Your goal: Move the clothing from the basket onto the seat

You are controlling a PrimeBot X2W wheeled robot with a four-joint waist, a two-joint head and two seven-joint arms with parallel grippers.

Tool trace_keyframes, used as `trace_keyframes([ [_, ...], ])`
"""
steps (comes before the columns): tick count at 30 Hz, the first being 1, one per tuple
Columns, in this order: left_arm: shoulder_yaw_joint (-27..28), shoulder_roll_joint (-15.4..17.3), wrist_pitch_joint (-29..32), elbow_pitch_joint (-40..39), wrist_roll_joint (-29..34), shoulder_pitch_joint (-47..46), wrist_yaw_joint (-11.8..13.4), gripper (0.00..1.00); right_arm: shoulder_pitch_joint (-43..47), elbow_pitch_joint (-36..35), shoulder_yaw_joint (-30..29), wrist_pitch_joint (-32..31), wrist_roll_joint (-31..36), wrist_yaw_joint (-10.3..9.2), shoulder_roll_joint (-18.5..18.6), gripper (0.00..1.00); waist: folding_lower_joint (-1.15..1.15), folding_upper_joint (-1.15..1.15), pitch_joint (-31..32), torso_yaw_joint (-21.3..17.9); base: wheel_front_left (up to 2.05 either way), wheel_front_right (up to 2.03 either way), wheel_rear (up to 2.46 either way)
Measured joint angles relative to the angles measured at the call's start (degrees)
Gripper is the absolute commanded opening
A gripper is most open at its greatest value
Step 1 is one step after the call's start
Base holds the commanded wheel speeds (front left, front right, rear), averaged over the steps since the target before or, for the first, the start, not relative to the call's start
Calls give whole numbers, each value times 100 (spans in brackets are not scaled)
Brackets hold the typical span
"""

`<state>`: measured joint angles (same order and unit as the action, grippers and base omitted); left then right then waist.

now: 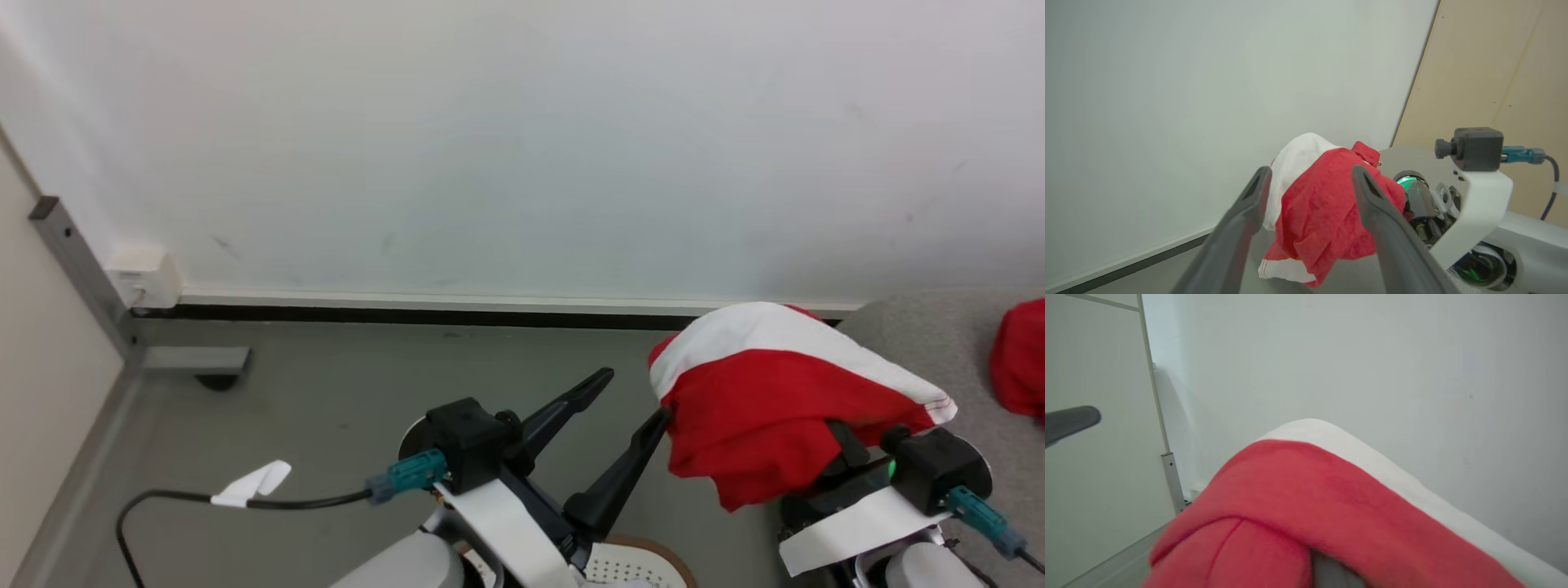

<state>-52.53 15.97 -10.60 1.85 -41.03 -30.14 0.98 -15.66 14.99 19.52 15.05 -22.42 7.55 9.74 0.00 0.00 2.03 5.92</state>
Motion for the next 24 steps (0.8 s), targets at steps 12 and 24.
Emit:
trace_keyframes([
  [12,4,241,-187,-90,147,245,110,100,120,-330,-508,0,114,1,177,0,0,0,-251,-1312,0,0,0],
  [24,2,256,-388,202,525,279,53,100,256,-639,-703,-30,132,0,303,0,0,0,-597,-2686,0,0,0],
])
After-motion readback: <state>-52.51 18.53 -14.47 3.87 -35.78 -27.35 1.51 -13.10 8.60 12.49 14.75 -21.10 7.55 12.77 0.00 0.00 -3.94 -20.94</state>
